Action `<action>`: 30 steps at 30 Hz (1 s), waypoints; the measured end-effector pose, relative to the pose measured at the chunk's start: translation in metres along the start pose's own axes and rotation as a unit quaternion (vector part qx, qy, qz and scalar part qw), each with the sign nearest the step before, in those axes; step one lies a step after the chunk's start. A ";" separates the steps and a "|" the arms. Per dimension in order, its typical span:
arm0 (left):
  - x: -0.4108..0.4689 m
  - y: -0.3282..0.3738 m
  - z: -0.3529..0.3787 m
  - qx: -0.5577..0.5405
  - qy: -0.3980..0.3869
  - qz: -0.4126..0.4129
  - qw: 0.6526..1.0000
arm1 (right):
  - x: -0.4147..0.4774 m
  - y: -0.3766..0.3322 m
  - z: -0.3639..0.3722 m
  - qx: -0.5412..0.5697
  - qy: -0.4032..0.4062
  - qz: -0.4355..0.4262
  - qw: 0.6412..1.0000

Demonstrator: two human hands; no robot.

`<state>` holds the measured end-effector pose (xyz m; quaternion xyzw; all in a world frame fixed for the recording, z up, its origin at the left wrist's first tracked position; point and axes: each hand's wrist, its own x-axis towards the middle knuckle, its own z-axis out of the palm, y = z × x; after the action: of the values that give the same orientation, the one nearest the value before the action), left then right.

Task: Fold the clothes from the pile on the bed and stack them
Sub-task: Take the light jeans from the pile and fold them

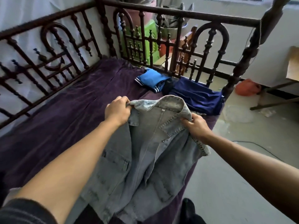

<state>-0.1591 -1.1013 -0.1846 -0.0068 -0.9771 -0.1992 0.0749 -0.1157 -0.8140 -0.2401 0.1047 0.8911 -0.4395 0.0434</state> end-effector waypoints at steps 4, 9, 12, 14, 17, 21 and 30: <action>0.056 0.024 0.055 0.021 -0.036 -0.007 0.999 | 0.088 0.040 -0.007 0.000 -0.008 0.039 0.999; 0.132 0.043 0.143 0.041 -0.093 -0.063 0.993 | 0.208 0.095 0.001 -0.012 -0.075 0.080 0.994; 0.175 0.049 0.202 0.032 -0.138 -0.113 0.984 | 0.269 0.131 0.010 -0.033 -0.120 0.115 0.986; 0.199 0.051 0.238 0.015 -0.160 -0.144 0.977 | 0.304 0.157 0.015 -0.044 -0.132 0.144 0.980; 0.218 0.047 0.278 -0.022 -0.162 -0.181 0.970 | 0.347 0.190 0.023 -0.073 -0.149 0.176 0.970; 0.209 0.027 0.301 -0.031 -0.158 -0.242 0.957 | 0.376 0.208 0.031 -0.171 -0.187 0.190 0.948; 0.085 -0.027 0.296 -0.037 -0.236 -0.400 0.885 | 0.370 0.152 0.096 -0.235 -0.194 -0.045 0.951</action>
<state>-0.2873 -1.0123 -0.4515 0.3349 -0.8776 -0.2412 -0.2440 -0.4436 -0.7451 -0.4790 -0.0361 0.9475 -0.2306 0.2185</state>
